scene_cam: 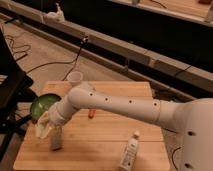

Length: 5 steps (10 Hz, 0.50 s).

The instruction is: Place the white sponge in the ceramic bowl

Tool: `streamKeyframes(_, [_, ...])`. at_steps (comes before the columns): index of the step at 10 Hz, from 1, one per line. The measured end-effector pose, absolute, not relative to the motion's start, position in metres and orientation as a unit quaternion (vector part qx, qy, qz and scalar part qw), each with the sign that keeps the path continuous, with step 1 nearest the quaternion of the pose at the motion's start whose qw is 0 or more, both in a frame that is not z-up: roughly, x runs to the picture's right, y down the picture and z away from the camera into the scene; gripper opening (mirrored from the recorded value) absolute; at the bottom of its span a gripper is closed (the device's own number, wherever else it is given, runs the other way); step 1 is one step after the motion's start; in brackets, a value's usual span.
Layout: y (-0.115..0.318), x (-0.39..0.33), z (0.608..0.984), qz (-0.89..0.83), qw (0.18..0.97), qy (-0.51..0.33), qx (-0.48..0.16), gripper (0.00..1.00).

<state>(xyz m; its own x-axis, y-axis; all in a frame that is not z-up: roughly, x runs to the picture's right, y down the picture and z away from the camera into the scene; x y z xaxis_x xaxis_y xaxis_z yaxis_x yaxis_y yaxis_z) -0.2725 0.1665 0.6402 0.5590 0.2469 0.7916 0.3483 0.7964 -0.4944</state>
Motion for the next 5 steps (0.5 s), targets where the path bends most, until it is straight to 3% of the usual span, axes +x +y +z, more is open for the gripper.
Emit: streamKeyframes(5, [0.153,-0.278,0.662,-0.039,0.838,-0.447,-0.312,0.0])
